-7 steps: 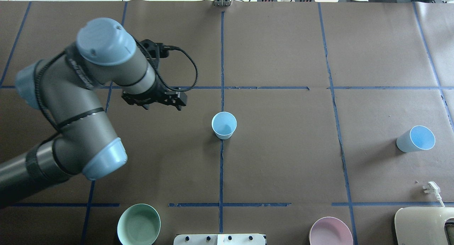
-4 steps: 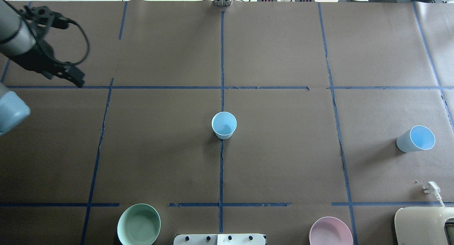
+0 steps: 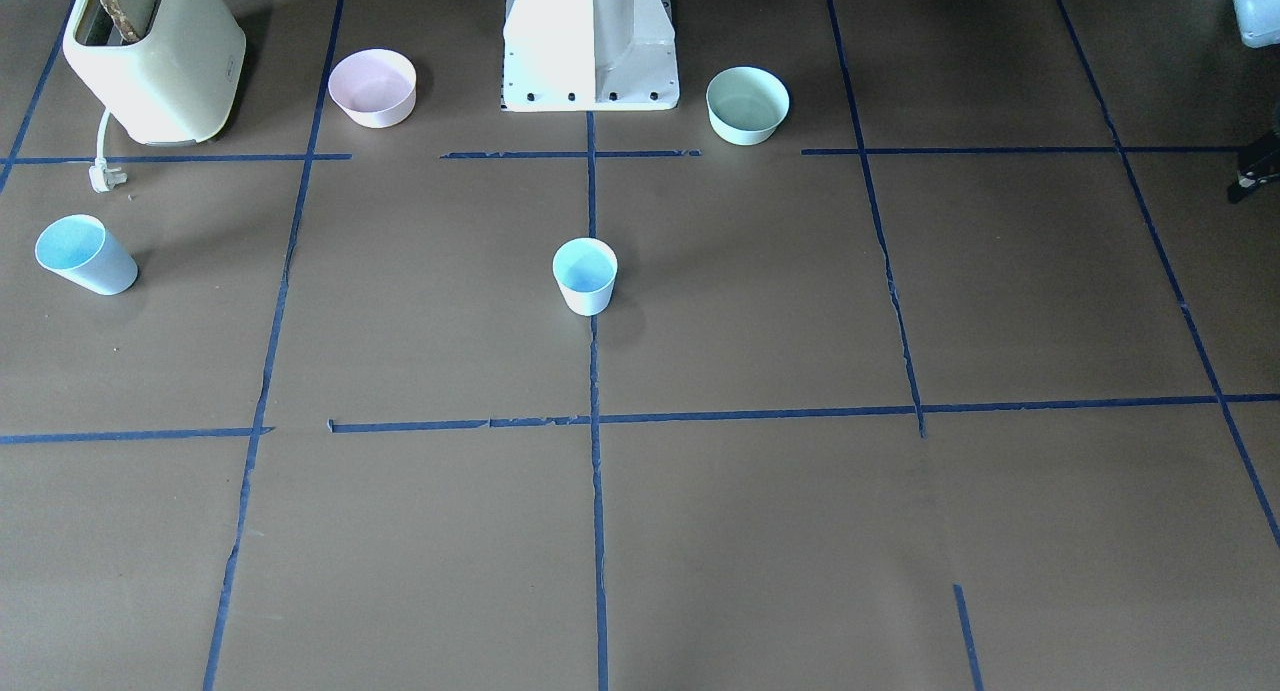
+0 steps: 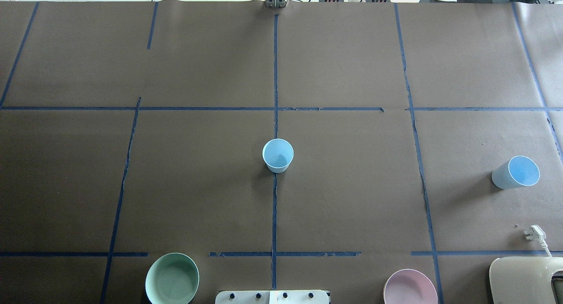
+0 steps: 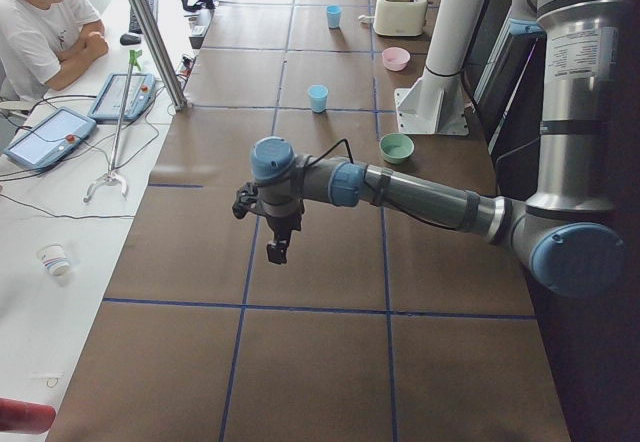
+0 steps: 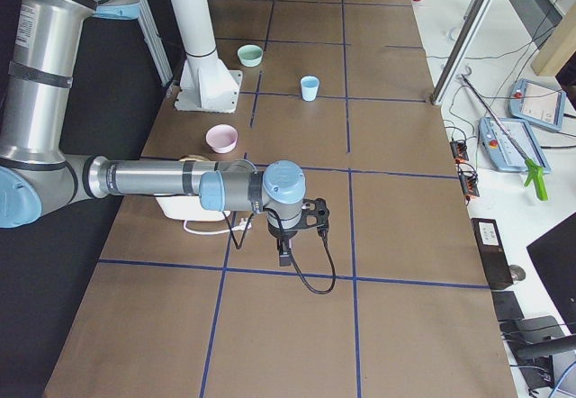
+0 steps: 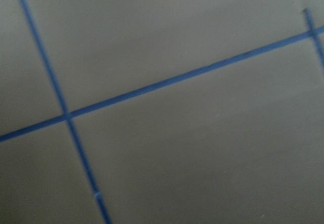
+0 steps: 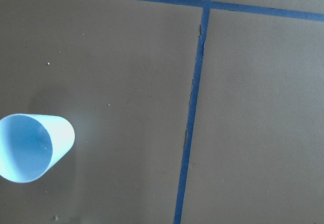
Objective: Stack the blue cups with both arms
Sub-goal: 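Reach the right gripper to the other light-blue cup and grasp it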
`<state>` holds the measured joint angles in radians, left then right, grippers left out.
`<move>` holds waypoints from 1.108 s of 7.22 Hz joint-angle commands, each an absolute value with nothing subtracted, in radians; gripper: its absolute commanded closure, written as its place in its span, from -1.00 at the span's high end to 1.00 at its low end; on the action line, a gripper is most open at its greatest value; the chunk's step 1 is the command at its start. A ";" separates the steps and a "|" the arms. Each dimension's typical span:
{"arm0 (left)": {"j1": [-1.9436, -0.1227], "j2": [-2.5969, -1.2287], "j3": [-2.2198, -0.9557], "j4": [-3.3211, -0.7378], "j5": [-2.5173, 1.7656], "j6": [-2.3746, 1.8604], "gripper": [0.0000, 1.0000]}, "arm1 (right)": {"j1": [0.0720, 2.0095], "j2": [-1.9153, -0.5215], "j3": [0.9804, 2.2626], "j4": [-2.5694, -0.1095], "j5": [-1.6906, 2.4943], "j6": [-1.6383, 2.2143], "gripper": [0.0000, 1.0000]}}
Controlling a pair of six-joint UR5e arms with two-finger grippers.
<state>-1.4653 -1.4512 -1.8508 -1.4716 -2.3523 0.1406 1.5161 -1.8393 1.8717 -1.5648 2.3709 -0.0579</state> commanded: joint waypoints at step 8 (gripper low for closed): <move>-1.574 -1.338 -1.858 -1.480 -2.372 0.235 1.00 | 1.122 -1.858 1.745 -0.883 2.248 0.714 1.00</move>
<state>-1.5738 -1.3387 -1.8552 -1.4801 -2.3715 0.2347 1.1755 -1.8530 1.8109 -1.0079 2.2806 0.6461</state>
